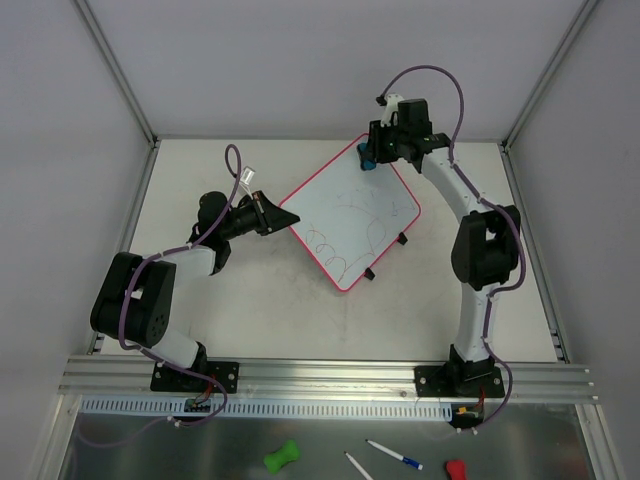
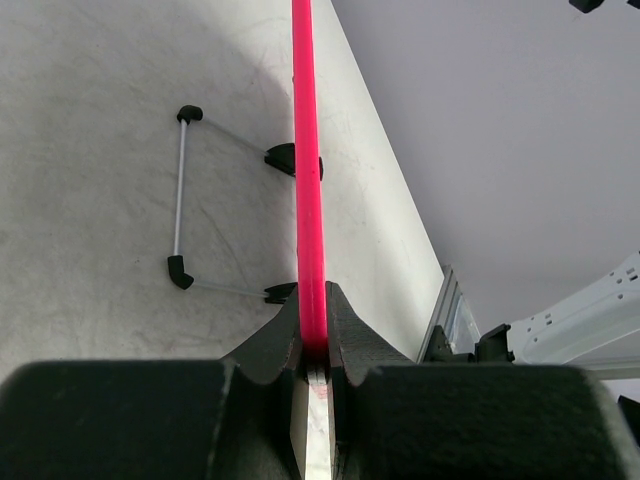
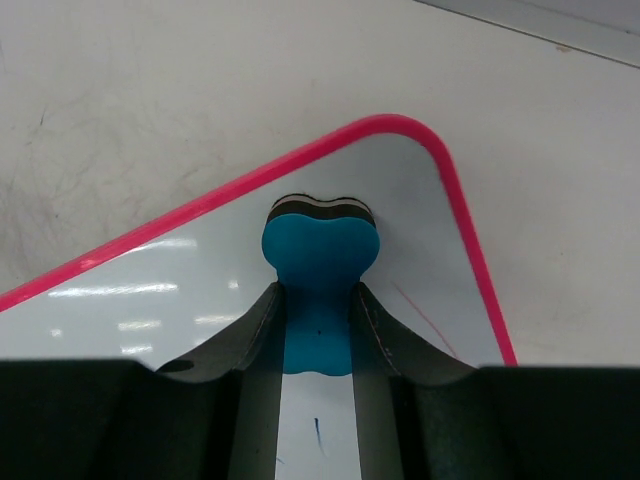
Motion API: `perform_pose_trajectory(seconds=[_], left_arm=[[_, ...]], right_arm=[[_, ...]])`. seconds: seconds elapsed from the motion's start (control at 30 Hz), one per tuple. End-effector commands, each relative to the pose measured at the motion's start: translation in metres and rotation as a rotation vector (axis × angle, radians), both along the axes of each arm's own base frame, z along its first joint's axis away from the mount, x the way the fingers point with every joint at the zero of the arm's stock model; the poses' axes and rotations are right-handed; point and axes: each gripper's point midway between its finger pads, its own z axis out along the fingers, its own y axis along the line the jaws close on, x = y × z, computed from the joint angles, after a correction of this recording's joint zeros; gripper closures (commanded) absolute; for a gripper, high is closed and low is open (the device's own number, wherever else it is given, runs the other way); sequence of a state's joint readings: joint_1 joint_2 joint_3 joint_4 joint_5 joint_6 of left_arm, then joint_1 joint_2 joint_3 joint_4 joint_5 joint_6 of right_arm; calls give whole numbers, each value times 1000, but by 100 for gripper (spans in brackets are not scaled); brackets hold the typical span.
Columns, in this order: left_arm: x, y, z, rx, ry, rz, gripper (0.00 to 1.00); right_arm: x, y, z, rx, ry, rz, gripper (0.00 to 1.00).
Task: Erase the whiteboard
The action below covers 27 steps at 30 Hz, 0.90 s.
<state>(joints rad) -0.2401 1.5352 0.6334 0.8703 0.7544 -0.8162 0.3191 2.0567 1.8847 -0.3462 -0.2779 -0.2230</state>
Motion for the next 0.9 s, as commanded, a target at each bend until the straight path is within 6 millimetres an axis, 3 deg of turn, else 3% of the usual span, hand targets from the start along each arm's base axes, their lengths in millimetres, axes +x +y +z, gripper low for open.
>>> perform_pose_trajectory(seconds=[0.0,0.17,0.63,0.87], left_arm=[[-15,-12,16,17,-136,-126,100],[-15,-12,16,17,-136,-122,100],[-17,-11,19,0,-139,-115,100],[-18,-11,16,-5,-130,-110,100]], right_arm=[[3,-22,-32,25,127,-138,100],[-12,-44,-62,35,233,-237,100],[-62,-136,-142,-32,419,-592,100],[-80,-153,-162,-93,451,-675,100]])
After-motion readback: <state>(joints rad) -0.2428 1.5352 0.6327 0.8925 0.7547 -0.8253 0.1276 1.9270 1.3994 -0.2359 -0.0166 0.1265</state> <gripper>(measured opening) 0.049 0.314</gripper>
